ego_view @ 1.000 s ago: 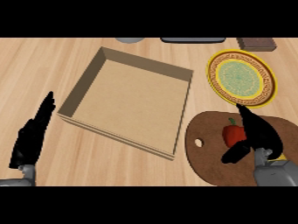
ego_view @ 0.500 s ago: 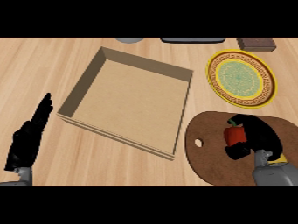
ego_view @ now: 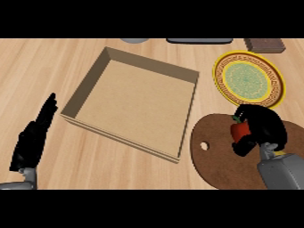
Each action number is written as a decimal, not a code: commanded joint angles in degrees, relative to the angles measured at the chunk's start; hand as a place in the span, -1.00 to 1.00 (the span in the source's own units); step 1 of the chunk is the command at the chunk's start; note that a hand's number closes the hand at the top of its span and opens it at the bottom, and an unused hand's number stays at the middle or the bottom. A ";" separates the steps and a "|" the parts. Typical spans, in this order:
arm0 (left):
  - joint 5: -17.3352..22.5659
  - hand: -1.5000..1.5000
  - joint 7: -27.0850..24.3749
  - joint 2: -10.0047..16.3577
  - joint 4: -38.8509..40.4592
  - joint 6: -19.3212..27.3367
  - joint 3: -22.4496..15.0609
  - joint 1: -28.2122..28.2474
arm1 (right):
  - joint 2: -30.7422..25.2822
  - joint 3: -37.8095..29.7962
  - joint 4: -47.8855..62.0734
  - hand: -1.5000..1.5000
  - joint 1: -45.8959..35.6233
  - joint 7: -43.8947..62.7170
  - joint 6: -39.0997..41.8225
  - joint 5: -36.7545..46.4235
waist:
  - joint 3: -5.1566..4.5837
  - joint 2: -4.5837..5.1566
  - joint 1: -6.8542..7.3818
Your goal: Pick the bell pepper from the cutting board and place it in the cardboard box
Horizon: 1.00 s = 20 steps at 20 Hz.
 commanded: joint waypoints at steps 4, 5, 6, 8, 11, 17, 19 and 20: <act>-0.02 0.00 0.14 -0.98 0.63 -1.04 -1.75 -2.15 | -10.57 5.10 5.14 1.00 -11.60 -29.10 4.73 -3.06 | 0.22 1.39 3.92; -0.74 0.00 1.51 -1.12 -0.13 -0.23 -1.89 -3.69 | -11.61 4.52 7.79 1.00 -12.87 -33.32 2.82 -3.01 | 0.30 1.30 3.40; -0.01 0.00 0.79 -0.31 -0.06 -1.63 -1.70 -2.73 | -11.89 3.88 11.24 1.00 -14.42 -36.73 0.97 -2.96 | 0.27 1.32 3.80; -0.82 0.00 -0.59 -1.42 0.29 -0.37 -2.12 -0.95 | -11.92 3.05 16.54 1.00 -19.13 -42.21 -0.82 -2.84 | 0.14 0.86 3.04; -0.38 0.00 -1.00 -1.28 0.43 -0.26 -1.13 -0.30 | -11.82 0.54 26.93 1.00 -24.57 -49.69 -6.05 -1.92 | 0.08 0.62 2.14; -0.33 0.00 0.83 -0.36 -1.18 -0.81 -0.57 0.30 | -8.67 -6.83 32.01 1.00 -31.34 -61.58 -2.61 -13.09 | 0.09 0.29 1.47; -0.64 0.00 -1.76 -1.24 -0.27 -0.17 -0.89 1.63 | -7.68 -9.27 31.09 1.00 -33.32 -63.85 0.68 -17.57 | 0.03 0.14 0.98; -1.60 0.00 2.39 -1.67 -1.96 0.71 -1.53 -0.46 | -7.46 -10.09 31.05 1.00 -34.63 -64.79 4.10 -19.95 | 0.06 0.01 0.62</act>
